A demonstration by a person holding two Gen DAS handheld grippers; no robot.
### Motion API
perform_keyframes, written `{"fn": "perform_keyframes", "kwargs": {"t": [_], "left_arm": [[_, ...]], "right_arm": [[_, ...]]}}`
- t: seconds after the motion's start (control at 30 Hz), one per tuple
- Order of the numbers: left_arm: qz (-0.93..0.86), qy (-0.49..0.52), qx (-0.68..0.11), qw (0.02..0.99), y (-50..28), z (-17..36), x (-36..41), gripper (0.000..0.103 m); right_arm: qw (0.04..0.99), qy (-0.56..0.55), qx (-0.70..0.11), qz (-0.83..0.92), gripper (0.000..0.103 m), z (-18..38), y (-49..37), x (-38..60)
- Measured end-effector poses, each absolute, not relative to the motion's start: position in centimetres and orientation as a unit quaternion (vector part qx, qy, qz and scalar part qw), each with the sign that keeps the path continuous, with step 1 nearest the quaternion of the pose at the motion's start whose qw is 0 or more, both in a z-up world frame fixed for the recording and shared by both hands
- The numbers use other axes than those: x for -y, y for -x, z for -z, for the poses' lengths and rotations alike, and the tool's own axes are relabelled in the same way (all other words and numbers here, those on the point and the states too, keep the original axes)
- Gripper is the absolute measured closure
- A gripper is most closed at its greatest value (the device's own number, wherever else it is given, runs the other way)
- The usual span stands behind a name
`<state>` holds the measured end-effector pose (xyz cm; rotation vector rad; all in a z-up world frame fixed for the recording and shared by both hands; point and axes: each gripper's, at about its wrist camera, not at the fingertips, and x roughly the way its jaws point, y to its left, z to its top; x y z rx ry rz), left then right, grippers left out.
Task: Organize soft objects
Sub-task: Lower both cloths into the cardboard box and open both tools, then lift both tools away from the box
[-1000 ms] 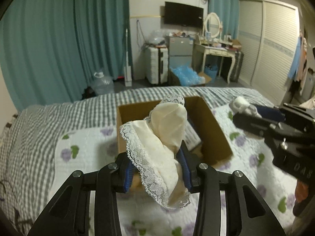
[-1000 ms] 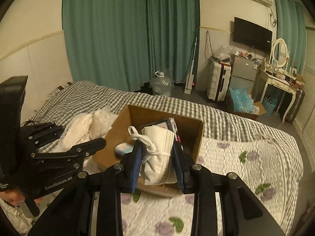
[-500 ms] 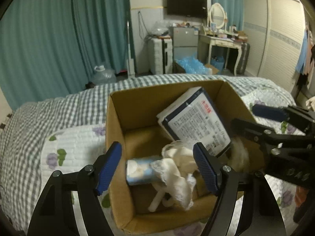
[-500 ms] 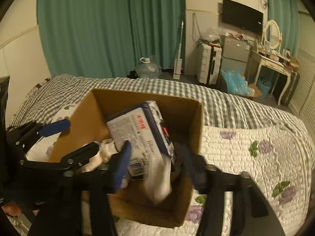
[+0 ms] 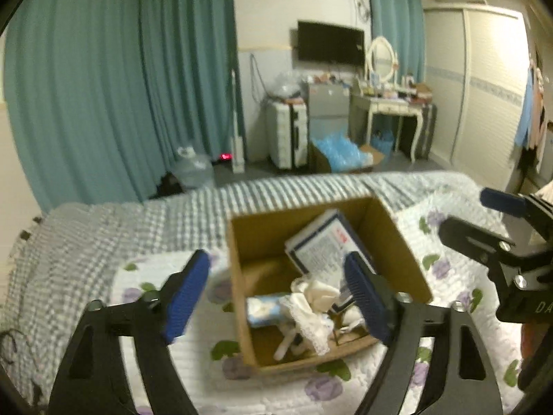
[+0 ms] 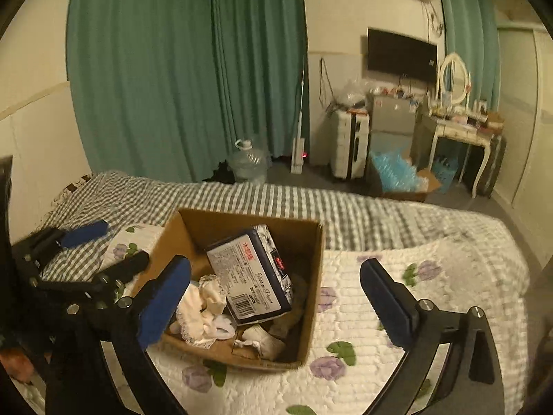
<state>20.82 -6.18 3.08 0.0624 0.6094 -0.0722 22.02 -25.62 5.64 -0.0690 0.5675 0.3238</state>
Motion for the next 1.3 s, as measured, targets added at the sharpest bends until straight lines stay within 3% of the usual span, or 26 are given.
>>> {"fn": "perform_keyframes", "kwargs": {"t": [0.33,0.57,0.87,1.3], "left_arm": [[0.005,-0.03,-0.211,0.977,-10.5,-12.0,3.2,0.016],[-0.008,-0.031,-0.185,0.982,-4.3,-14.7,1.6,0.016],[-0.015,-0.045,-0.173,0.984,0.2,-13.5,-0.2,0.016],[-0.007,-0.017,-0.257,0.966,-2.7,-5.6,-2.3,0.016]], "right_arm": [[0.962,0.055,-0.215,-0.156,0.0,-14.5,-12.3,25.7],[0.965,0.068,-0.187,-0.17,0.0,-17.1,-6.7,23.7],[0.948,0.098,-0.216,-0.212,0.0,-13.1,-3.6,19.4],[0.921,0.098,-0.3,-0.226,0.0,-3.7,-7.5,16.5]]}}
